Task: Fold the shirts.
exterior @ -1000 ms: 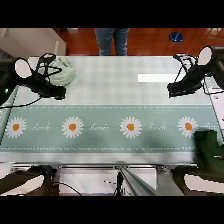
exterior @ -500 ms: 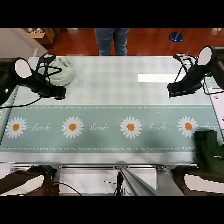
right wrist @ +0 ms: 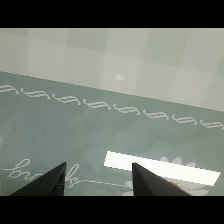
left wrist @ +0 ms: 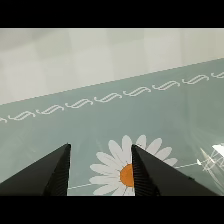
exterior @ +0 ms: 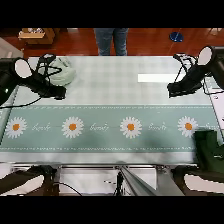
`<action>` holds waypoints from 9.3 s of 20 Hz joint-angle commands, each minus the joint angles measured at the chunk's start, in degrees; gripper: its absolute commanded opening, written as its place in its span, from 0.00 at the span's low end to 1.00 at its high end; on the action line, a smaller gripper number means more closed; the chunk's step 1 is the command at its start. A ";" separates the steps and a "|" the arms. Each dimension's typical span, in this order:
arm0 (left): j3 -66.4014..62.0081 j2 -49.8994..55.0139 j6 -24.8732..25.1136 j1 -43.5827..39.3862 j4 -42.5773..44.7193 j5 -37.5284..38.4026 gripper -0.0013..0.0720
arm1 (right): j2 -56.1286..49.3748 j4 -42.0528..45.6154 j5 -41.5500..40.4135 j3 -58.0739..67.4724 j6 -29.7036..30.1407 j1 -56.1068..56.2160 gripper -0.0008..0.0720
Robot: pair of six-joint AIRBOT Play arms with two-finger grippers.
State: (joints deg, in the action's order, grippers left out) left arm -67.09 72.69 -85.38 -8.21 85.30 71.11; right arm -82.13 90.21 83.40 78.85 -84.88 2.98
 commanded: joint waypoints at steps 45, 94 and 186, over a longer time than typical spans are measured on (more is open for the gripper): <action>-19.06 16.17 -9.88 11.47 10.67 -32.33 0.05 | 1.11 -5.40 -4.46 0.07 0.07 0.04 0.65; -17.20 -2.69 -2.56 -10.58 -7.32 12.94 0.87 | 27.30 7.76 -4.55 -10.38 1.40 -5.66 0.69; -25.31 -36.85 4.48 9.99 -11.76 9.29 0.05 | 53.20 -13.35 -10.56 -4.92 -0.28 -20.37 0.05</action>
State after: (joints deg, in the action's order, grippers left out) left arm -92.36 36.80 -78.39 1.74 69.14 75.64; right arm -29.47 72.88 67.26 73.47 -83.24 -17.37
